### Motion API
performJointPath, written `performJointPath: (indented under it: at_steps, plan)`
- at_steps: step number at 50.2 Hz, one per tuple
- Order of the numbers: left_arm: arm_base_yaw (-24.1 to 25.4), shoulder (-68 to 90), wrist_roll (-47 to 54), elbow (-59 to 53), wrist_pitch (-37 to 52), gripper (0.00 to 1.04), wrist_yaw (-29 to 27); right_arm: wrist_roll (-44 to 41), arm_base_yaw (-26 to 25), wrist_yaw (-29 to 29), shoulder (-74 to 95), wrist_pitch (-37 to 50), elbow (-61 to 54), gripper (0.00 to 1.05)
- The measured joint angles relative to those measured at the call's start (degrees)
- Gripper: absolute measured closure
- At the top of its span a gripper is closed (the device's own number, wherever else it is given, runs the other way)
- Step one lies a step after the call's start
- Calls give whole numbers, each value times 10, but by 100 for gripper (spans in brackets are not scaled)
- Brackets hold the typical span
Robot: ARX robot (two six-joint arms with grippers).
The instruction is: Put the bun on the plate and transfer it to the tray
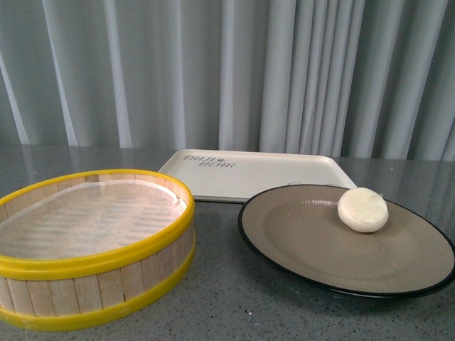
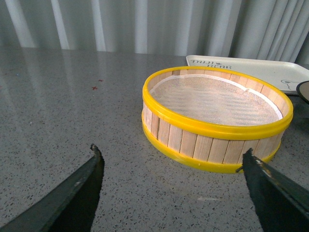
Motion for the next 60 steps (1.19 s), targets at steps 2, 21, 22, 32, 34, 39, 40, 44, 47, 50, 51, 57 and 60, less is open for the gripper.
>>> performJointPath:
  at_steps: [2, 21, 22, 32, 34, 39, 40, 44, 47, 50, 51, 57, 60]
  plan:
    - [0, 0, 0, 0, 0, 10, 0, 0, 0, 0, 0, 0, 0, 9]
    - [0, 0, 0, 0, 0, 7, 0, 0, 0, 0, 0, 0, 0, 9]
    - [0, 0, 0, 0, 0, 7, 0, 0, 0, 0, 0, 0, 0, 9]
    - [0, 0, 0, 0, 0, 7, 0, -26, 32, 130, 139, -43, 66, 9]
    - [0, 0, 0, 0, 0, 7, 0, -68, 32, 116, 173, -30, 81, 9]
    - [0, 0, 0, 0, 0, 7, 0, -223, 31, 57, 256, -2, 121, 9]
    - [0, 0, 0, 0, 0, 7, 0, -266, 33, 50, 269, 2, 129, 9]
    - [0, 0, 0, 0, 0, 7, 0, -440, 63, 27, 328, -28, 178, 9]
    - [0, 0, 0, 0, 0, 7, 0, -522, 90, 20, 352, -51, 193, 9]
    - [0, 0, 0, 0, 0, 7, 0, -584, 112, 10, 375, -52, 198, 9]
    - [0, 0, 0, 0, 0, 7, 0, -606, 120, 6, 385, -50, 201, 9]
    - [0, 0, 0, 0, 0, 7, 0, -676, 156, -16, 445, -15, 214, 9]
    - [0, 0, 0, 0, 0, 7, 0, -703, 168, -22, 476, 9, 217, 9]
